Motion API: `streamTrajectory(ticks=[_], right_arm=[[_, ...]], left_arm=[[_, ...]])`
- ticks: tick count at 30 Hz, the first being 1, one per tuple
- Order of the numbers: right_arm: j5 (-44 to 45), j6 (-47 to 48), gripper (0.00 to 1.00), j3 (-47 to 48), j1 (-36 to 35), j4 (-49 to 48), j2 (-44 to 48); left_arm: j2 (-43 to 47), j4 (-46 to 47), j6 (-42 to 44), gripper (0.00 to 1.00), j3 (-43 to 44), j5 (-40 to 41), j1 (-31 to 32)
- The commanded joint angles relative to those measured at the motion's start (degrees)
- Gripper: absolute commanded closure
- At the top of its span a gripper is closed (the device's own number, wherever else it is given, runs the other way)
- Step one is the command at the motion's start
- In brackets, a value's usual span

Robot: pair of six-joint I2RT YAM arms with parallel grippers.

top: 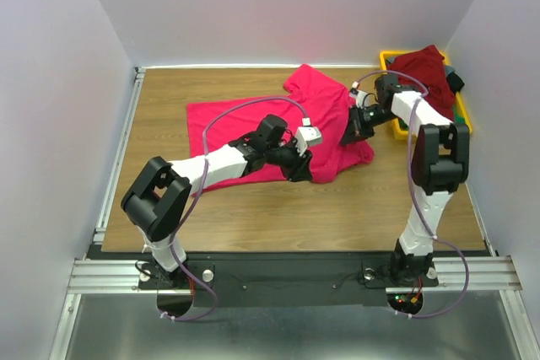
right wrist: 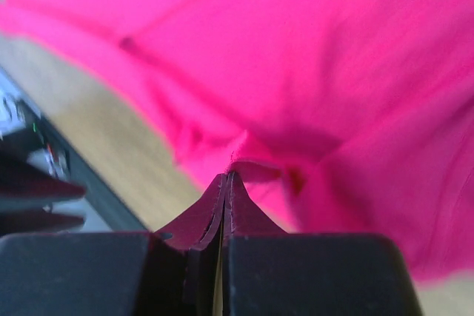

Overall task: Fold and stack the t-shirts
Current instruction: Flatten the tshirt out

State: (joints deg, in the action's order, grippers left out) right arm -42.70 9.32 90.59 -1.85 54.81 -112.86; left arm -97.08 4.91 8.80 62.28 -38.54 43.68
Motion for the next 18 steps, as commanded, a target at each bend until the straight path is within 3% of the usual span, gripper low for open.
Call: streamTrajectory(ticks=[1,10,18], right_arm=[[0.0,-11.0,0.99,4.2,0.3,-13.1,-5.9],[10.2,-26.3,0.99,4.7,0.4,-24.7,-13.0],[13.6,-31.0,0.99,4.0,0.4,-26.1,-15.9]], left_arm=[[2.7,3.5,4.4,0.55,-0.1,8.0,0.4],[-5.0,2.3,15.0,0.55,7.9,22.5,7.5],[-11.5,4.5,21.3,0.54,11.8,32.6,14.4]])
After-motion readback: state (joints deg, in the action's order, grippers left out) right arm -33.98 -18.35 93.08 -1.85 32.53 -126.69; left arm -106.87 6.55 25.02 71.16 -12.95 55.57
